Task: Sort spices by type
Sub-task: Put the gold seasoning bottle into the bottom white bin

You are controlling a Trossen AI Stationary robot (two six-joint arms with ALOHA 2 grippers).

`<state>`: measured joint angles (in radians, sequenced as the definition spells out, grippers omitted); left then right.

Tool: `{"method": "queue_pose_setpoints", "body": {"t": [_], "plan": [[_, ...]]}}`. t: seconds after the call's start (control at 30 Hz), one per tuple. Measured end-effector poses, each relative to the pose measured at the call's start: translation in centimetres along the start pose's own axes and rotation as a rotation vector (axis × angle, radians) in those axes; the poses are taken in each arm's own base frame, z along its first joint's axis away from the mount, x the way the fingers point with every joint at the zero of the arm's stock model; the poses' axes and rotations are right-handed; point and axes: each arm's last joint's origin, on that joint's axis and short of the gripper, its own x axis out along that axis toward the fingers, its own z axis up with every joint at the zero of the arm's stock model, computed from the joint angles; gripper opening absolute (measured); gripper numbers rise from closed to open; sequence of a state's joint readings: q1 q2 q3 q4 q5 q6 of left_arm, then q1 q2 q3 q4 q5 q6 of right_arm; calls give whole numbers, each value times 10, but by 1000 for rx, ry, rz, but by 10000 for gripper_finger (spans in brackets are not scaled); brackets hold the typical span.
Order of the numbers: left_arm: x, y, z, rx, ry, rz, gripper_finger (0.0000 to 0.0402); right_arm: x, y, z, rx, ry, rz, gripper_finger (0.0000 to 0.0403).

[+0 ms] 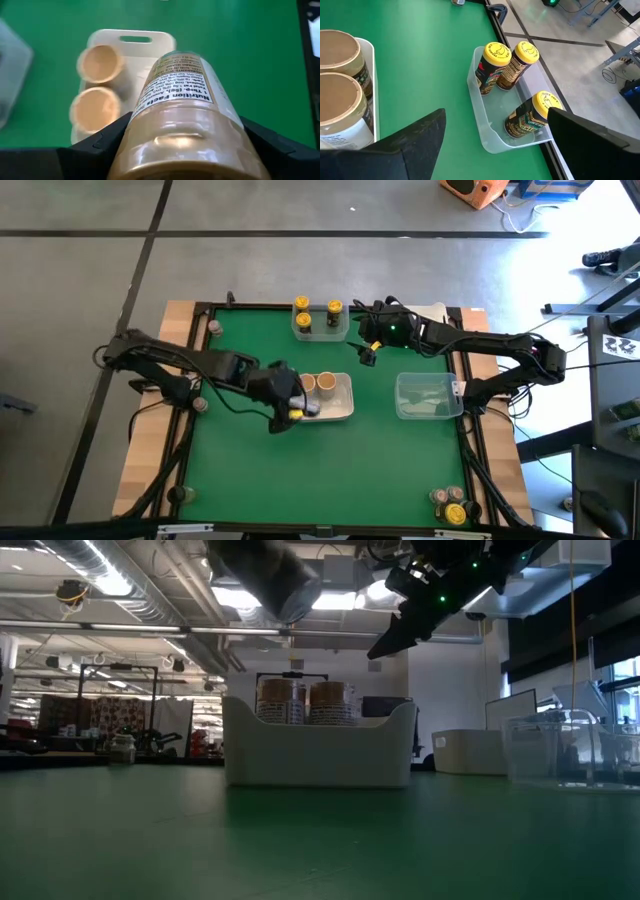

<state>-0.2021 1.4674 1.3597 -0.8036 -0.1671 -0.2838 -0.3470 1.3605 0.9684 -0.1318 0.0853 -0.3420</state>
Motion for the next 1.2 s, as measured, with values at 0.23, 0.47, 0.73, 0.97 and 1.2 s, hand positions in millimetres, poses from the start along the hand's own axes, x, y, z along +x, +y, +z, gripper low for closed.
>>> {"method": "queue_pose_setpoints", "body": {"t": [0.23, 0.47, 0.73, 0.97, 1.2], "plan": [[29, -33, 21, 64, 78, -16, 265, 0, 0, 0, 0, -1, 0, 348], [60, -33, 29, 86, 218, 76, 265, 0, 0, 0, 0, -1, 0, 348], [85, -5, 27, 63, 292, 210, 265, 0, 0, 0, 0, -2, -1, 348], [101, 3, 25, 79, 332, 224, 265, 0, 0, 0, 0, -3, -2, 348], [115, 4, 20, 108, 364, 236, 265, 0, 0, 1, 0, -5, -3, 348]]}}
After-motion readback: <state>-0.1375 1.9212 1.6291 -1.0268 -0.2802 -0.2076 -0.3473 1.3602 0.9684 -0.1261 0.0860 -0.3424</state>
